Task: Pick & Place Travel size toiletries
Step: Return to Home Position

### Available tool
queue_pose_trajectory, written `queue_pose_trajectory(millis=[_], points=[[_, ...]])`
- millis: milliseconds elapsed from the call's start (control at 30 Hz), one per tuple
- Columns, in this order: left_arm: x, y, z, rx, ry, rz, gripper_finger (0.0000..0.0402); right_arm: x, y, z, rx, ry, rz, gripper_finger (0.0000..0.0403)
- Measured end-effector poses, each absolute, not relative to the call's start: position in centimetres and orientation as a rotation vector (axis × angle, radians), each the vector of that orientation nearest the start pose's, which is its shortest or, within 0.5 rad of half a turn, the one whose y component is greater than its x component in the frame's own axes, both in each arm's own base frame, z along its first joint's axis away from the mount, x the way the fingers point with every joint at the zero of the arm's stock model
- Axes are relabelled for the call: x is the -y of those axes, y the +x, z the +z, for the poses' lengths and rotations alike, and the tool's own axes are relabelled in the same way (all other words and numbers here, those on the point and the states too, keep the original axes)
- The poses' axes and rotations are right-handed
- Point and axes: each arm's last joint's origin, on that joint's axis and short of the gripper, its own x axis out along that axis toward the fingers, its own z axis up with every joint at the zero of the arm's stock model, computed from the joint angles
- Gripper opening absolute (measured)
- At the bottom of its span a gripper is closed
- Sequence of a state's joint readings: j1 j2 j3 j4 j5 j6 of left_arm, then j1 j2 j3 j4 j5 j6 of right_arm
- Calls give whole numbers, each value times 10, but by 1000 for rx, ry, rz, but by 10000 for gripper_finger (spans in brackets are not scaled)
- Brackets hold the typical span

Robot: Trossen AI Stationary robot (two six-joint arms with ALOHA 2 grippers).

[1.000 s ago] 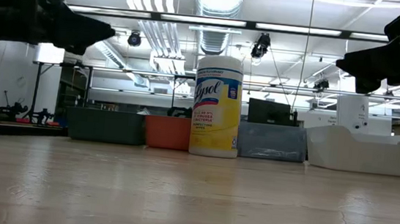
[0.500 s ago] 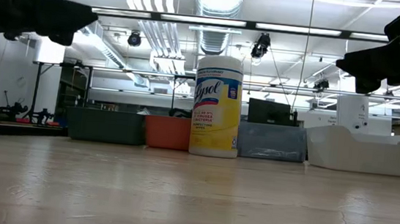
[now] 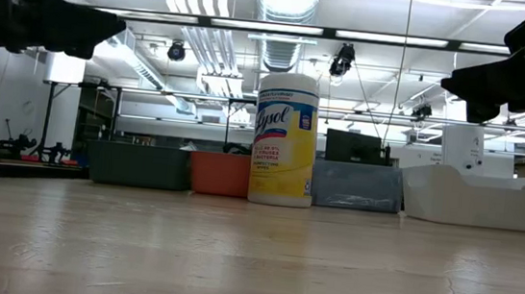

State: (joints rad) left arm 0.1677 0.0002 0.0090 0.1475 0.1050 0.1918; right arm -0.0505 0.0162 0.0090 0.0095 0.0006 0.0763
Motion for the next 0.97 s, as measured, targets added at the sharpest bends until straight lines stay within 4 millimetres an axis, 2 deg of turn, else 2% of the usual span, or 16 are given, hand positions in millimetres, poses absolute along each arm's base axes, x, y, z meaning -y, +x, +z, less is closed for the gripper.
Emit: queue_pose_trajectory(millis=[300,500,633,967], points=[[-13,95,178,121,261,69,142,5,98,166,5,76,-51,130],[-13,97,168,11,231,67,142,5,98,166,4,76,-51,130],[-14,99,166,-10,180,64,142,5,98,166,5,76,-51,130],[-14,99,165,-19,182,62,142,5,98,166,5,76,-51,130]])
